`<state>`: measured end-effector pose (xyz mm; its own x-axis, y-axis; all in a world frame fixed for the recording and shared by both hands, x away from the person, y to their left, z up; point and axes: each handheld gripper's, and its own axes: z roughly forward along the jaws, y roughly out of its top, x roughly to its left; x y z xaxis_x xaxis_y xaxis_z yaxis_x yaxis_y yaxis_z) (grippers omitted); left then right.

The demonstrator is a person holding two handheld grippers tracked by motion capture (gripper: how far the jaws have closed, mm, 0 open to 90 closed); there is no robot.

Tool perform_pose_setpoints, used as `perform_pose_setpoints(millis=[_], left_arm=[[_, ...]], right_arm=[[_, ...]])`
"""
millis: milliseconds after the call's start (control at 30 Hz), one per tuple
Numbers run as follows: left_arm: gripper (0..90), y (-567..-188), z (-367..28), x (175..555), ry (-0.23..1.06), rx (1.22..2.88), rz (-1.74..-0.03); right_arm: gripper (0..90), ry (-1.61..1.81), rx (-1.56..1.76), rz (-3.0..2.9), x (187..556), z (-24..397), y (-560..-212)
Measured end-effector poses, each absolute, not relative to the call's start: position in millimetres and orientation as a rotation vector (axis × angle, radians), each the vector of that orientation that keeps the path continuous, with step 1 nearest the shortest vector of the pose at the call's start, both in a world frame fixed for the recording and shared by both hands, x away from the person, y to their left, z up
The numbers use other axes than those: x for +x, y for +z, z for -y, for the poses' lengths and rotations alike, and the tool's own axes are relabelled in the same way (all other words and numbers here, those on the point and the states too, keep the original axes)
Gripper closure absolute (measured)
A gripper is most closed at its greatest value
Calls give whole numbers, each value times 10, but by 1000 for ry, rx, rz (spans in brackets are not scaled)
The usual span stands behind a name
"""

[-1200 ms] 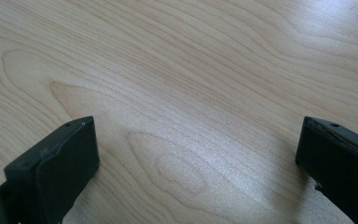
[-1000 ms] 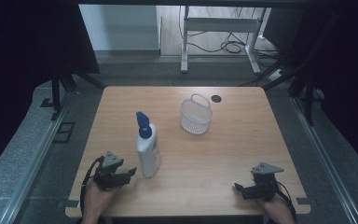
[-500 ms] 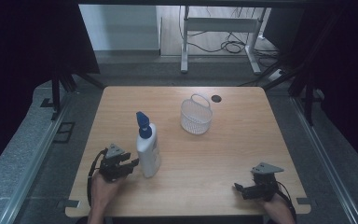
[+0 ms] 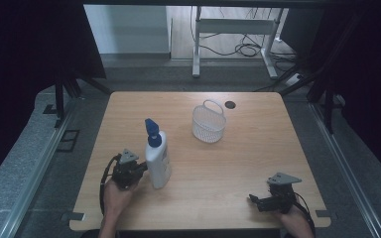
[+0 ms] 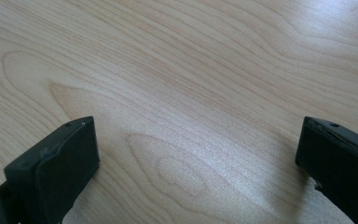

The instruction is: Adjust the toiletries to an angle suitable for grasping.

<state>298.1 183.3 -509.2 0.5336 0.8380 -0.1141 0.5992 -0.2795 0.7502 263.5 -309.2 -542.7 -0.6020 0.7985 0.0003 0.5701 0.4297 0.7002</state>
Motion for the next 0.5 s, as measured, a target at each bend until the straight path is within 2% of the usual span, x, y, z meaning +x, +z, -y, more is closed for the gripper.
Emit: perform_pose_setpoints(millis=[500], left_arm=[[893, -5088, -1745, 2956, 346, 2011, -1144]], right_arm=[[0, 962, 1172, -2357, 2637, 3091, -5427]])
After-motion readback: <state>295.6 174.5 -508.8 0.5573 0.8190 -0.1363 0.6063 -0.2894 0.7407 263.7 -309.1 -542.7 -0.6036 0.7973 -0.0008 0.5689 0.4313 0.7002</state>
